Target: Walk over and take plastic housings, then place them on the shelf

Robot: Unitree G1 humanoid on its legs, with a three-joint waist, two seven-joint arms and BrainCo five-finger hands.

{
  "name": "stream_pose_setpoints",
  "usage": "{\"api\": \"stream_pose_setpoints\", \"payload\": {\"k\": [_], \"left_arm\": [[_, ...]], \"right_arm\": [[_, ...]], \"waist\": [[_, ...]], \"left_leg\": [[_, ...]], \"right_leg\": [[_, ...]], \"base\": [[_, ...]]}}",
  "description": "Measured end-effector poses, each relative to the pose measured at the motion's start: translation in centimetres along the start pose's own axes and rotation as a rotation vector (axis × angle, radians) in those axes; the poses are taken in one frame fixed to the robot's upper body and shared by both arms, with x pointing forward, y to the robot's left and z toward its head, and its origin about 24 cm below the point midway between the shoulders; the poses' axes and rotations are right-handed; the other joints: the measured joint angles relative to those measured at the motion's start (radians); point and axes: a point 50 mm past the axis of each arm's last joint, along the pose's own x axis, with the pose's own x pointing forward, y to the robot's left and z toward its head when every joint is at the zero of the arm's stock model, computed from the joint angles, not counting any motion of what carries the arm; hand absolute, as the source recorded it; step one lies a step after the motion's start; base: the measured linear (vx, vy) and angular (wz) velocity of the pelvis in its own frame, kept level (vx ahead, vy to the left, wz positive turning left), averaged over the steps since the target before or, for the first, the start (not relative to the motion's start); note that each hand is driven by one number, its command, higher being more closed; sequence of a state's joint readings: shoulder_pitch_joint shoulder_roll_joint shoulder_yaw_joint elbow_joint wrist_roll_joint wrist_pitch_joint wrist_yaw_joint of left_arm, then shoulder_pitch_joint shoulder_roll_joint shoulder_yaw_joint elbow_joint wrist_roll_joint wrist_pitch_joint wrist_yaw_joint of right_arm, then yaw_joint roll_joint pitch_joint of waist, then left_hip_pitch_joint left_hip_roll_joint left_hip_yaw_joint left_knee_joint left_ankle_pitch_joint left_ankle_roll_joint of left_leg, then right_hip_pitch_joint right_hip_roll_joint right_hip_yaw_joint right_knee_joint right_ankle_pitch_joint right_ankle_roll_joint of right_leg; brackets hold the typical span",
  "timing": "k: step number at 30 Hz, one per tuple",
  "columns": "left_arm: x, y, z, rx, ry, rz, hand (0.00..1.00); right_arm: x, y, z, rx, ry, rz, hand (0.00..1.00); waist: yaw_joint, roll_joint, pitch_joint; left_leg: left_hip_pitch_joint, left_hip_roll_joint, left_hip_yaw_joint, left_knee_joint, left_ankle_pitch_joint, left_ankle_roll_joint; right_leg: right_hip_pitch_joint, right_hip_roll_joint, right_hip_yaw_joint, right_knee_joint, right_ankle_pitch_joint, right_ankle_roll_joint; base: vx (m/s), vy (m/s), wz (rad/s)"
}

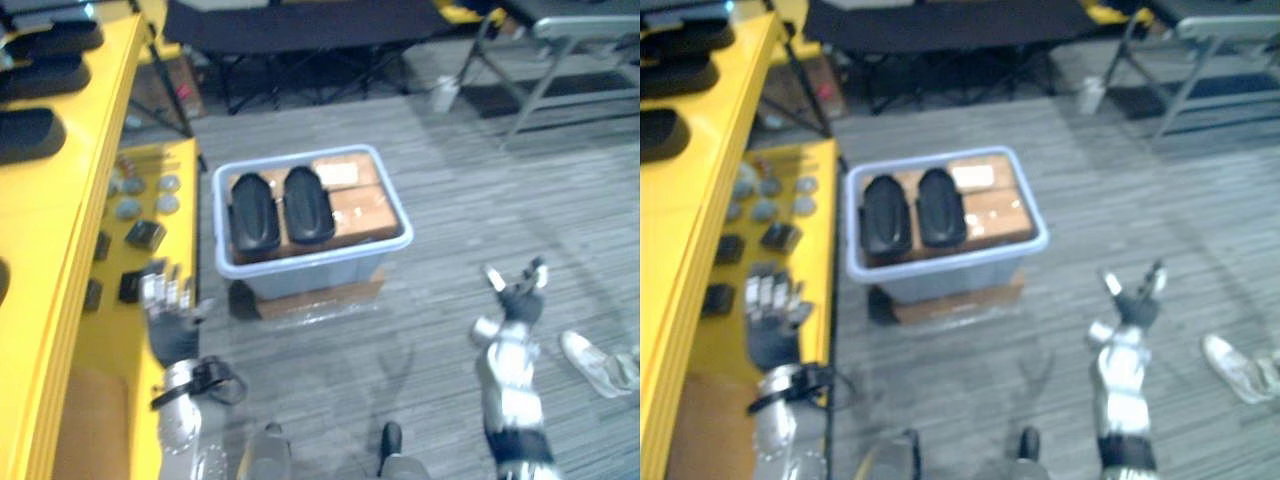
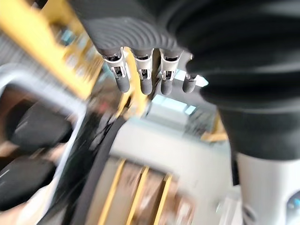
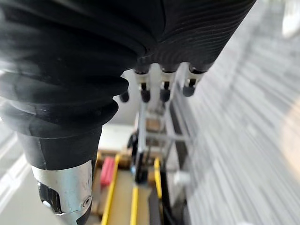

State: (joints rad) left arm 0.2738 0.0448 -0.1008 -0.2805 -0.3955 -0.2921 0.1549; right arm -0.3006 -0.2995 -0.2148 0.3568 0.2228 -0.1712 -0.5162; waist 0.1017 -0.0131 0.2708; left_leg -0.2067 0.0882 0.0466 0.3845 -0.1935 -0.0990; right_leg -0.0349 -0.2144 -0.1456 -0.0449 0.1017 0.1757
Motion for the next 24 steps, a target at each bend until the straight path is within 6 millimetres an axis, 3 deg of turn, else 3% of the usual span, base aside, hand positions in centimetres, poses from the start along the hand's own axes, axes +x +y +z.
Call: {"api": "stream_pose_setpoints", "payload": {"k": [3, 8, 11, 14, 17, 18, 19, 21, 23, 24], "left_arm": [[-0.6, -0.3, -1.2, -0.001, 0.066, -0.047, 0.00], [-1.2, -0.8, -1.6, -0.006, 0.090, -0.104, 0.00], [-1.5, -0.5, -1.6, 0.018, 0.093, -0.098, 0.00], [-1.7, 0.8, -1.2, 0.066, 0.084, -0.061, 0.00], [-1.5, 2.2, -0.4, 0.100, 0.056, 0.009, 0.00], [-1.3, 2.4, -0.2, 0.105, 0.043, 0.026, 0.00], [-1.2, 2.6, -0.1, 0.113, 0.042, 0.035, 0.00], [-1.2, 2.7, -0.2, 0.113, 0.043, 0.045, 0.00], [-1.2, 2.8, -0.6, 0.107, 0.055, 0.064, 0.00], [-1.4, 2.9, -0.7, 0.103, 0.058, 0.076, 0.00]], "right_arm": [[0.8, 0.9, 1.4, 0.027, -0.047, 0.005, 0.00], [-0.4, -0.4, 0.5, 0.001, -0.047, 0.062, 0.00], [-3.1, -1.4, -1.6, -0.004, 0.003, 0.102, 0.00], [-5.1, -1.0, -2.9, -0.031, 0.038, 0.131, 0.00], [-5.3, -0.7, -2.7, -0.047, 0.022, 0.138, 0.00], [-5.1, -0.7, -2.5, -0.043, 0.017, 0.132, 0.00], [-4.7, -1.1, -2.2, -0.036, 0.007, 0.111, 0.00], [-3.9, -1.9, -1.6, -0.028, -0.017, 0.070, 0.00], [-3.4, -2.8, -1.3, -0.025, -0.027, 0.035, 0.00], [-3.6, -3.4, -1.2, -0.032, -0.028, 0.018, 0.00]], "waist": [[0.013, 0.002, 0.009], [0.027, 0.004, 0.009], [0.031, 0.011, 0.012], [0.030, 0.005, 0.011], [0.032, 0.006, 0.009], [0.029, 0.009, 0.008], [0.027, 0.012, 0.003], [0.025, 0.010, 0.001], [0.018, 0.007, -0.002], [0.018, -0.011, -0.012]], "left_leg": [[-0.018, -0.015, -0.065, 0.007, 0.000, 0.000], [-0.018, -0.049, -0.124, 0.020, -0.022, 0.013], [0.008, -0.056, -0.162, 0.076, -0.091, 0.035], [0.040, -0.064, -0.180, 0.081, -0.108, 0.055], [0.048, -0.063, -0.223, 0.082, -0.104, 0.059], [0.052, -0.052, -0.247, 0.078, -0.101, 0.061], [0.052, -0.043, -0.278, 0.073, -0.101, 0.060], [0.057, -0.039, -0.315, 0.064, -0.099, 0.051], [0.070, -0.041, -0.339, 0.062, -0.096, 0.031], [0.073, -0.055, -0.344, 0.064, -0.103, 0.008]], "right_leg": [[0.003, -0.002, -0.042, 0.005, 0.005, 0.004], [0.001, -0.029, -0.086, 0.101, -0.053, -0.007], [-0.019, -0.048, -0.097, 0.296, -0.117, -0.062], [-0.046, -0.068, -0.065, 0.444, -0.114, -0.076], [-0.070, -0.060, -0.033, 0.517, -0.081, -0.119], [-0.088, -0.045, -0.004, 0.549, -0.118, -0.142], [-0.082, -0.014, 0.029, 0.503, -0.192, -0.116], [-0.084, 0.029, 0.080, 0.411, -0.225, -0.078], [-0.085, 0.058, 0.127, 0.331, -0.217, -0.067], [-0.088, 0.057, 0.123, 0.293, -0.156, -0.048]], "base": [[0.04, -0.009, 0.25], [0.07, 0.030, 0.31], [0.05, 0.082, 0.27], [0.06, 0.089, 0.25], [0.12, 0.026, 0.41], [0.04, 0.012, 0.57], [0.02, -0.008, 0.62], [-0.03, -0.096, 0.56], [-0.07, -0.233, 0.61], [0.03, -0.354, 0.70]]}}
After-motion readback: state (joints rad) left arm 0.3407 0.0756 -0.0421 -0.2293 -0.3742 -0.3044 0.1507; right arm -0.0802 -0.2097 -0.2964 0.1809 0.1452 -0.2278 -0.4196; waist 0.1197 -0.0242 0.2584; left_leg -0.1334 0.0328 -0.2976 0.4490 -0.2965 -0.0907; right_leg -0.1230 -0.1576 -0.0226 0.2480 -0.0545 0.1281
